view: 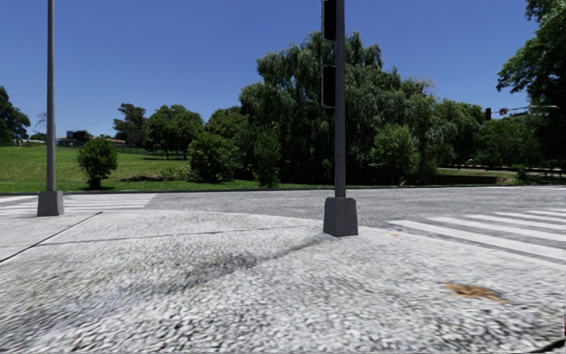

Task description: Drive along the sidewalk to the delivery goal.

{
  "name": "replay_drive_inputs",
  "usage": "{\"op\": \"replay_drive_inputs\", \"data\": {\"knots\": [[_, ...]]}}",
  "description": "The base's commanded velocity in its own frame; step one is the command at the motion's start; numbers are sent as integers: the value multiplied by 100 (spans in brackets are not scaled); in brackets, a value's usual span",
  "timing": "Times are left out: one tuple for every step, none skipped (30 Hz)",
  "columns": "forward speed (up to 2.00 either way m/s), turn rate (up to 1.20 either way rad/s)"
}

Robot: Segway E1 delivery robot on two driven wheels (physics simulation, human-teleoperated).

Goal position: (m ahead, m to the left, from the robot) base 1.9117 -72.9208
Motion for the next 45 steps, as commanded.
{"op": "replay_drive_inputs", "data": {"knots": [[177,-54],[177,-54],[177,-54],[176,-55],[176,-56],[176,-56],[176,-57],[176,-63],[176,-68],[176,-68],[175,-69],[175,-69],[175,-69],[175,-69],[175,-69],[175,-69],[175,-69],[174,-69],[174,-69],[174,-69],[174,-69],[174,-69],[173,-69],[173,-69],[173,-69],[173,-69],[173,-69],[173,-69],[173,-69],[173,-69],[173,-69],[173,-69],[173,-69],[173,-69],[175,-69],[177,-69],[177,-69],[178,-69],[179,-69],[179,-69],[179,-69],[179,-69],[180,-69],[180,-69],[180,-69]]}}
